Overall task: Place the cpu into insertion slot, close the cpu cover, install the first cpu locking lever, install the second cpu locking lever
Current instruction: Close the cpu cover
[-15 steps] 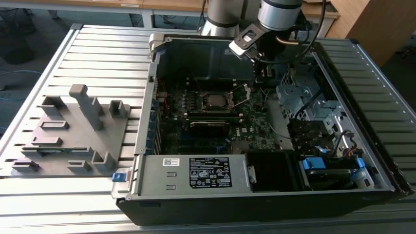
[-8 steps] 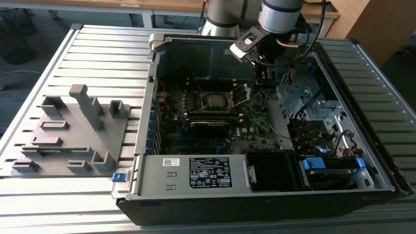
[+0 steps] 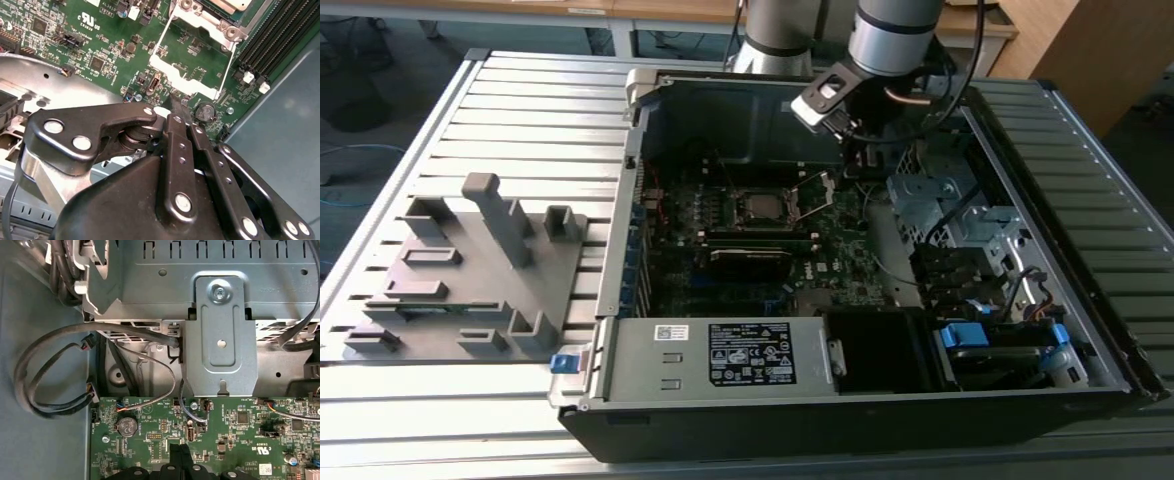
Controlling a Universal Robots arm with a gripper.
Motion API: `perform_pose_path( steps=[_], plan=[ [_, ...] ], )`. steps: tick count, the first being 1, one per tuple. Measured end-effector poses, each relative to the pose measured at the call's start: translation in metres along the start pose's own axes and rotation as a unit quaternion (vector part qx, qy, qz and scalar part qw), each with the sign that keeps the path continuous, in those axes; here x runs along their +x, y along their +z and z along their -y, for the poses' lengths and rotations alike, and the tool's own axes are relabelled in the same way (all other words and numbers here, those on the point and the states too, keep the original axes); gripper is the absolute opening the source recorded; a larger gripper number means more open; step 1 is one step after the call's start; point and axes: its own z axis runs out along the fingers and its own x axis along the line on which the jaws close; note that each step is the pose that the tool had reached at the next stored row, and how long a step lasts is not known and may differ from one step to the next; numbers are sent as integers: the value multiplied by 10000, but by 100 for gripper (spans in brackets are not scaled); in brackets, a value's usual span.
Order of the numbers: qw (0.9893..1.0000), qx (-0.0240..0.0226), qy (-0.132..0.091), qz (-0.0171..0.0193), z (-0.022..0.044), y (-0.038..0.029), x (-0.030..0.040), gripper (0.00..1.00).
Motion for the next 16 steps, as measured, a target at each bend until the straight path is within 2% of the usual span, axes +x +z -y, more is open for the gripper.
perform_pose_path(
  steps=[12,16],
  plan=[
    [10000,0,0,1,4,49,1,10],
    [10000,-6,0,-14,58,49,-1,10]
  ],
)
